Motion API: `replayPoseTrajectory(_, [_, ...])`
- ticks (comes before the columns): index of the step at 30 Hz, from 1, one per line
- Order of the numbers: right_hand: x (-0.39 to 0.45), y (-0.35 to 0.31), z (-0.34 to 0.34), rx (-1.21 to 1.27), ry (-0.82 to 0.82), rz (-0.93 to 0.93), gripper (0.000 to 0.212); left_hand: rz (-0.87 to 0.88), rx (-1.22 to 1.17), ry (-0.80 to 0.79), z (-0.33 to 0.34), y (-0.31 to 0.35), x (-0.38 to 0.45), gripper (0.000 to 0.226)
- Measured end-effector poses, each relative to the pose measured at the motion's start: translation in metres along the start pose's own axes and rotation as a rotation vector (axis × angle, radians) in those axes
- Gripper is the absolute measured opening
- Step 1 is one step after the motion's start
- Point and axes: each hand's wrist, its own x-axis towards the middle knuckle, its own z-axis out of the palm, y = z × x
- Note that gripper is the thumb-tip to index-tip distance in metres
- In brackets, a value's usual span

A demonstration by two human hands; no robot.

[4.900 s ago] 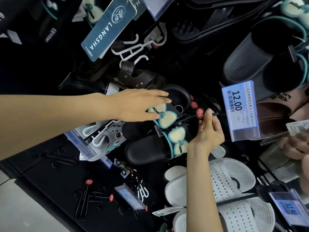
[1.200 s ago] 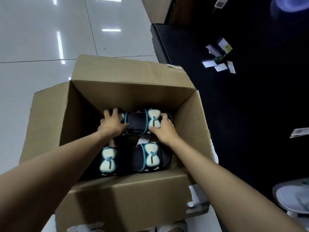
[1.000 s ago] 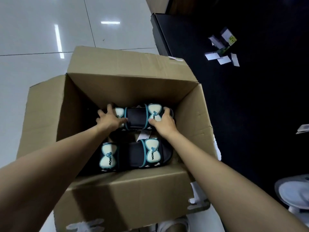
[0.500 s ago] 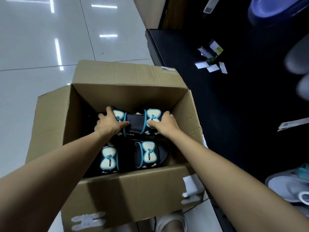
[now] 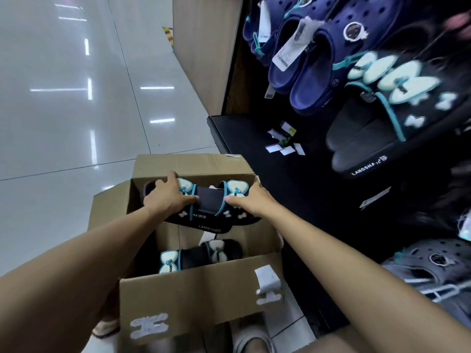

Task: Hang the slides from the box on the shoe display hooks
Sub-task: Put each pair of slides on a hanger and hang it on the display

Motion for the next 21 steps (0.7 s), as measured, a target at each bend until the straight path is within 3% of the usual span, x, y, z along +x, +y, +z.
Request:
replayPoseTrajectory(11, [-0.078, 0.0, -0.055, 0.149, 0.022, 0.022, 0.101, 0.266, 0.119, 0.11, -0.07, 0.044, -0.077, 0.065])
replayPoseTrajectory(17, [-0.093, 0.022, -0.05, 0.156, 0.025, 0.117, 0.11, 0.339, 0.161, 0.062, -0.064, 0.048, -0.096, 0.067])
replayPoseTrajectory(21, [-0.089, 0.034, -0.055, 0.036, 0.12, 0.185, 0.111, 0.392, 0.127, 0.065, -0.052, 0.067, -0.099, 0.063])
